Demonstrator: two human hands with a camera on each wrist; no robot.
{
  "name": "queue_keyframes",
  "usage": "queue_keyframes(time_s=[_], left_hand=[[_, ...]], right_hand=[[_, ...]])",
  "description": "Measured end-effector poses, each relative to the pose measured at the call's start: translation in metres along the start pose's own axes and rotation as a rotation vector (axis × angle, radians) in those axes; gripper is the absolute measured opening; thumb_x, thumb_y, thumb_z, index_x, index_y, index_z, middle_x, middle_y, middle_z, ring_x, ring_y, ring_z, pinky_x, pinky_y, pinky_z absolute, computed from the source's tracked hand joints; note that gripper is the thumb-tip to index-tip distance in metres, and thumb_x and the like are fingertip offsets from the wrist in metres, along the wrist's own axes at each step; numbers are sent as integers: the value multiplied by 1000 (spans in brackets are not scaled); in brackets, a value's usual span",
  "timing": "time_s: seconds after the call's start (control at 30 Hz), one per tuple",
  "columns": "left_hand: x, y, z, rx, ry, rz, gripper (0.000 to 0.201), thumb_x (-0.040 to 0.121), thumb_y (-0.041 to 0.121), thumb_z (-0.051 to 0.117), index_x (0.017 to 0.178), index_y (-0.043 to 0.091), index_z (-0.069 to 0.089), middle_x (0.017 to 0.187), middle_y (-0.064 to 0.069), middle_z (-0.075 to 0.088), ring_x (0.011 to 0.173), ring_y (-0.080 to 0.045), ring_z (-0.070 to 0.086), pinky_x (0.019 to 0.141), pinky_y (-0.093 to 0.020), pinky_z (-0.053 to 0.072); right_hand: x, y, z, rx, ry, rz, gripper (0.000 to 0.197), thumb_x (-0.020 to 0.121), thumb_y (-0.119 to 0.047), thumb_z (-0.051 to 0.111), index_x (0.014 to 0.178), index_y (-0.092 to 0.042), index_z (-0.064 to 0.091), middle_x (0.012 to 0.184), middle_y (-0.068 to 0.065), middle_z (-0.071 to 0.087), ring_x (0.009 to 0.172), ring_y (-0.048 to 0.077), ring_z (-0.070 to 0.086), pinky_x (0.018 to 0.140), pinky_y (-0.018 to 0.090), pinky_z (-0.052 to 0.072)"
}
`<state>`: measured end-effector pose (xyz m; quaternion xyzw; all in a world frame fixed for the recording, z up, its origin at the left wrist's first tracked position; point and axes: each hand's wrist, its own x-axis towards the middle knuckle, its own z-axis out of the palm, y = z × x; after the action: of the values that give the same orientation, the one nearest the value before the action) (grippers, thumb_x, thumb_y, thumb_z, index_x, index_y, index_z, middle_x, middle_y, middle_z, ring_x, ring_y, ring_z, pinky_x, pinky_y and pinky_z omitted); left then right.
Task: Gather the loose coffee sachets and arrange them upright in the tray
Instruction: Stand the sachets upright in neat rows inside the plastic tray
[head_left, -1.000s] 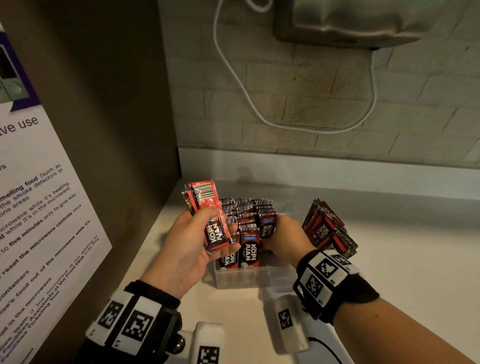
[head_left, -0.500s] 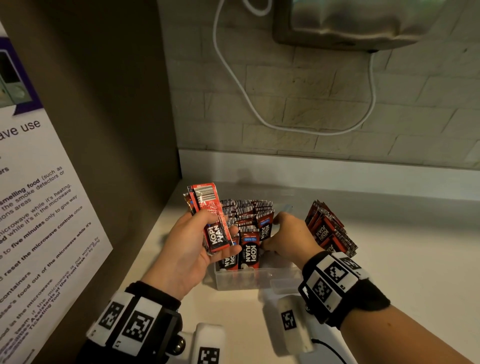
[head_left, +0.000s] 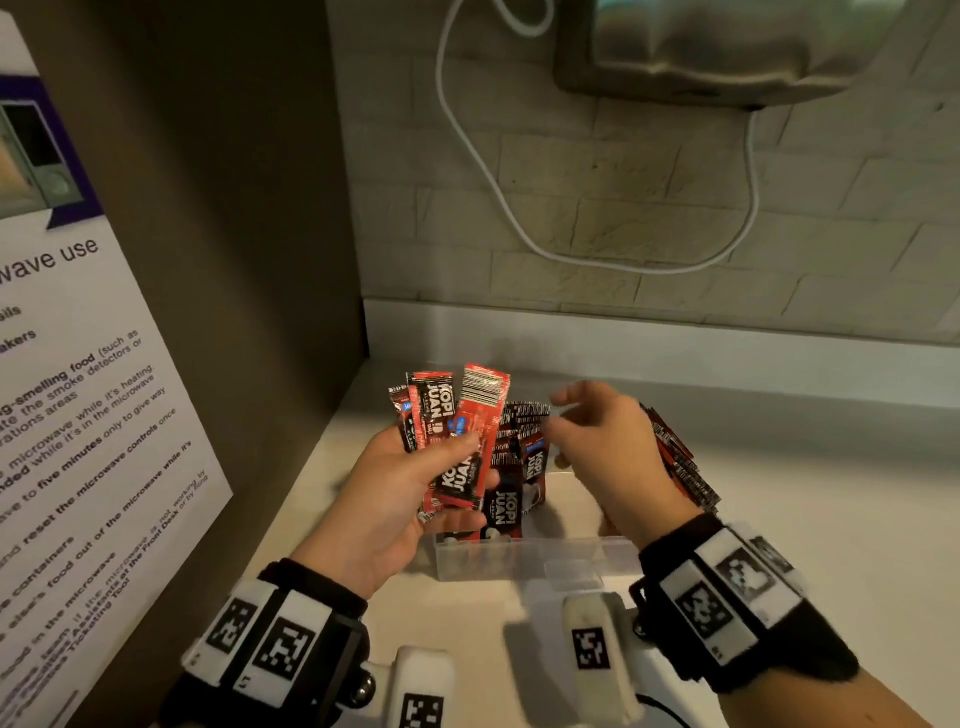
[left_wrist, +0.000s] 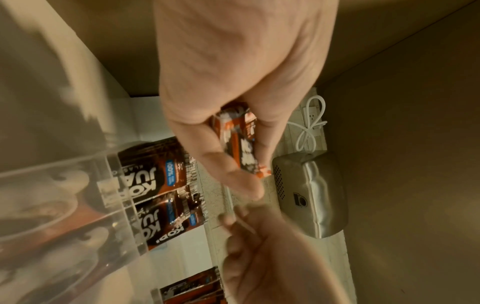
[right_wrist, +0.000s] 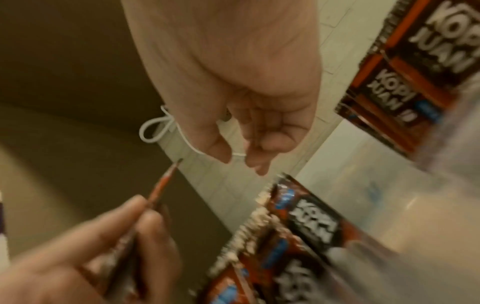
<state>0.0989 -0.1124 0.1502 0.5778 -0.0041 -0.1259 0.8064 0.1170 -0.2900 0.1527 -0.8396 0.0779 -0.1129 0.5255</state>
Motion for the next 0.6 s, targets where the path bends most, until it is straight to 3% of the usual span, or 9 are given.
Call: queue_keyframes(time_s=[0.1,0.17,0.23,0.3,0.37,0.43,0.5,0.6], left_hand=[[-2,-4,5,90,-24,-7,20,82,15,69,102,13,67,87,-9,74,70,-20,70,43,-25,49],[-2,-6,9,145,-35,-10,18,83,17,69,100,15,67,87,-8,75,69,-19,69,42,-22,45],[-3,-7,11,131,-36,-21,24,80,27,69,102,15,66,86,-8,73,66,-17,66,40,-20,40],[-2,-4,11,58,-6,-32,43,73,44,65,103,13,65,80,-8,68,62,-14,61,38,-20,37],[-1,0,8,-18,51,-41,51,67,52,62,100,13,64,77,-7,68,61,-13,61,37,-21,38],[1,3,4,-95,74,-40,37,68,44,67,91,15,64,76,-5,70,57,-12,63,37,-21,40],[3,5,4,-192,83,-7,15,72,26,71,79,22,58,69,0,68,53,-10,62,37,-20,41],[6,4,7,-242,118,93,29,81,2,67,76,26,51,64,3,64,55,-8,64,37,-19,41]], right_hand=[[-9,-21,-6,310,-152,53,12,84,-12,67,95,-7,63,80,11,66,48,11,49,38,19,34],[-14,-29,-8,389,-275,53,9,85,-5,66,94,-4,64,73,10,66,43,11,51,37,19,36],[-18,-29,-12,472,-314,19,9,85,5,63,85,-5,63,68,10,68,47,13,59,43,20,45],[-20,-26,-17,579,-285,-35,20,82,12,61,75,-7,62,69,13,69,57,18,65,56,25,55],[-25,-21,-24,643,-249,-131,30,75,19,62,67,-10,65,76,14,70,71,24,68,70,29,58],[-35,-17,-29,624,-241,-273,36,66,22,68,60,-14,68,81,10,72,80,21,68,75,28,56],[-44,-9,-28,537,-252,-364,36,65,23,68,57,-12,70,84,6,73,83,15,68,74,21,53],[-54,5,-26,473,-302,-324,30,65,17,56,62,-7,72,90,7,73,88,16,68,75,22,53]])
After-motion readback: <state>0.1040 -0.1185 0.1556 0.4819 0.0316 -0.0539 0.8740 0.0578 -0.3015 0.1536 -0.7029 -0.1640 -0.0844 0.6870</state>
